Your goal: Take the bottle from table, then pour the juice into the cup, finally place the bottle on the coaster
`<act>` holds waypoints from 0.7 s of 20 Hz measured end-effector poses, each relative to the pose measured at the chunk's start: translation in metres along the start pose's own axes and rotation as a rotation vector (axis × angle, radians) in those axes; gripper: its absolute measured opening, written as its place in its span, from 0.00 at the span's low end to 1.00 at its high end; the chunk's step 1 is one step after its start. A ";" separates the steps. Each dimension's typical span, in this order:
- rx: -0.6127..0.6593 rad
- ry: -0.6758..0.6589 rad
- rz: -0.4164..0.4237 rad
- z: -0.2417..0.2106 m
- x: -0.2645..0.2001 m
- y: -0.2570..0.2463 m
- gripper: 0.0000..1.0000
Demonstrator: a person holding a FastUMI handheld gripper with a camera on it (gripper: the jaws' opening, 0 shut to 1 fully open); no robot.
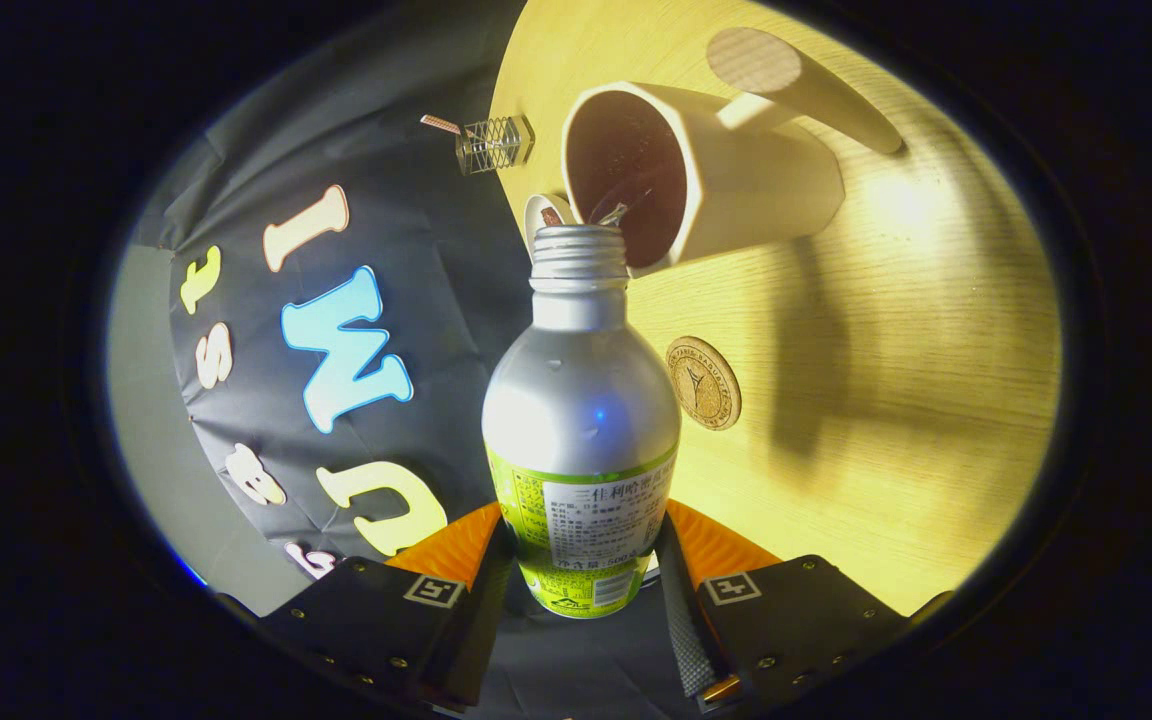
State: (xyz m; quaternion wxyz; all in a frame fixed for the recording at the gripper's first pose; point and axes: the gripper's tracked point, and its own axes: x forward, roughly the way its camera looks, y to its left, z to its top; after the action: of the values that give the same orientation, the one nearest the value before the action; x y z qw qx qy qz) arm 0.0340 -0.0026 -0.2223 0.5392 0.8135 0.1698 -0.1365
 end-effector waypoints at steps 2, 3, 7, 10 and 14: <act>0.009 0.001 0.005 -0.001 0.002 0.002 0.72; 0.014 0.000 0.007 -0.001 0.002 0.003 0.72; 0.046 -0.005 0.018 -0.002 0.005 0.009 0.72; 0.057 -0.003 0.026 -0.005 0.003 0.013 0.72; 0.071 -0.004 0.028 -0.004 0.005 0.017 0.72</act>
State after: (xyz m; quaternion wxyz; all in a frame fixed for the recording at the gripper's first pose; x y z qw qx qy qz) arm 0.0457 -0.0047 -0.2089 0.5123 0.8341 0.1524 -0.1363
